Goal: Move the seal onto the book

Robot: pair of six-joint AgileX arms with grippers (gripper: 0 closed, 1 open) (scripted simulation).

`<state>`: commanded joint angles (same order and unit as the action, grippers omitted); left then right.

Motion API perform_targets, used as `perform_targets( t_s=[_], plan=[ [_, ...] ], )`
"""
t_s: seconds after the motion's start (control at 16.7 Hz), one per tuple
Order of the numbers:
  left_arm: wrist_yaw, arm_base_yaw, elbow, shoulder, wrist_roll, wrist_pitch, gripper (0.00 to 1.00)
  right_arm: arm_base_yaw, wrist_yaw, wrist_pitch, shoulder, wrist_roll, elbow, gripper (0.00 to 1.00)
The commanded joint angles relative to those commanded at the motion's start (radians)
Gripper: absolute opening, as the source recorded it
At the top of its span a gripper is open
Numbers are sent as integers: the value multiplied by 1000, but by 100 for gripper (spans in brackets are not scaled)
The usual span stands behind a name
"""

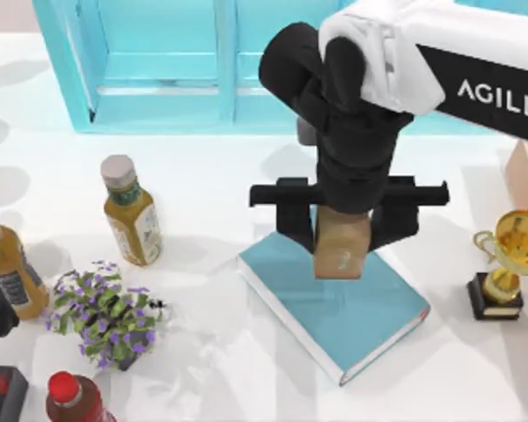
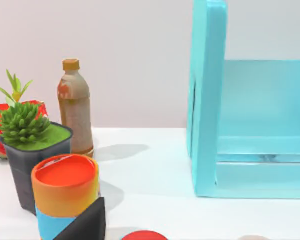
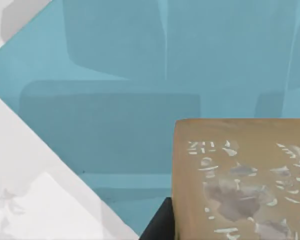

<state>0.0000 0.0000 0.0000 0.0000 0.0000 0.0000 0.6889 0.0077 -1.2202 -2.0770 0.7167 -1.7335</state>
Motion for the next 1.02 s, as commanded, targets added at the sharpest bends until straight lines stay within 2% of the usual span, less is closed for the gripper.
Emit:
perform_targets(
  t_s=[0.42,1.02],
  plan=[
    [0,0,0,0,0,0,100,4,0,-17,0,-1,-15,0],
    [0,0,0,0,0,0,100,4,0,-17,0,-1,-15,75]
  ],
)
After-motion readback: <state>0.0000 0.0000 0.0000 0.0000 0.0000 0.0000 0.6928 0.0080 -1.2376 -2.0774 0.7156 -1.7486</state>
